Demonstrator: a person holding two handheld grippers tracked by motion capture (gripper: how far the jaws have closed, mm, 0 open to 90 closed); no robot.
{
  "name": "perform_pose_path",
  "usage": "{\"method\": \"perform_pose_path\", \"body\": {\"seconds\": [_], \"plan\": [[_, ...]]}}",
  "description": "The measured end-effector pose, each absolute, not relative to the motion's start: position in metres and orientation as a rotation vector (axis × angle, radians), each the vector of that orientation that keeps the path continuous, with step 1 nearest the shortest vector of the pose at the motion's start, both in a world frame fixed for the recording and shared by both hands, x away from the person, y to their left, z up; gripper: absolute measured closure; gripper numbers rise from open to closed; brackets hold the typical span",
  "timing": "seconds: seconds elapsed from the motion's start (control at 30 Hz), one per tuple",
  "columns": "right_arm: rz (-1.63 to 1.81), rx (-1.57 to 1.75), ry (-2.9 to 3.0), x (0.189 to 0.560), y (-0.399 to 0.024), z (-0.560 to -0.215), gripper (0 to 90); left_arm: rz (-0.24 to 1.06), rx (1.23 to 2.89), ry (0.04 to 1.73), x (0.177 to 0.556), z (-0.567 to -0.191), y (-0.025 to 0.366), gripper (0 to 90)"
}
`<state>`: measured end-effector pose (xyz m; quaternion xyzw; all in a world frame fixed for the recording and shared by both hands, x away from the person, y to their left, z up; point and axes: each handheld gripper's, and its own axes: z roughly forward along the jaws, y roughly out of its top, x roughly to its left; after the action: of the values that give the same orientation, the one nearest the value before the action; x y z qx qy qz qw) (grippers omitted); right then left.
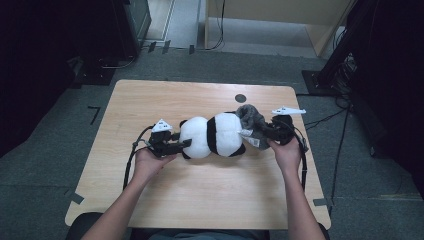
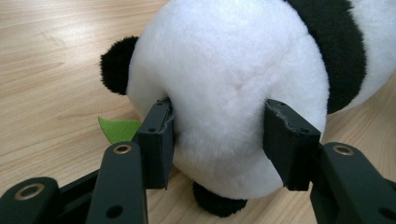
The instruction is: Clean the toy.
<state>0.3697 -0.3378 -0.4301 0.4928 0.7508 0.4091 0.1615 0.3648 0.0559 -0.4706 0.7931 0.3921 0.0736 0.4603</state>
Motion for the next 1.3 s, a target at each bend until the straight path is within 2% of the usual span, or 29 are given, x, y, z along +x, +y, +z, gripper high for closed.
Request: {"method": "perform_pose_path", "body": {"seconds": [0.23, 0.83, 1.13, 1.3], "plan": [[1.152, 1.379, 2.196, 0.371, -0.318, -0.436, 80.3, 0.156, 1.951, 0.975, 0.364, -0.469, 0.056, 47.5], [1.144, 1.391, 2.208, 0.397, -0.314, -0.441, 80.4, 0.088, 1.942, 0.976, 0.351, -0.466, 0.051, 48.0], [1.130, 1.404, 2.202, 0.402, -0.317, -0.445, 80.3, 0.160, 1.972, 0.891, 0.356, -0.461, 0.059, 38.1], [1.127, 1.397, 2.205, 0.402, -0.318, -0.444, 80.3, 0.171, 1.956, 0.859, 0.364, -0.452, 0.068, 37.4]]}}
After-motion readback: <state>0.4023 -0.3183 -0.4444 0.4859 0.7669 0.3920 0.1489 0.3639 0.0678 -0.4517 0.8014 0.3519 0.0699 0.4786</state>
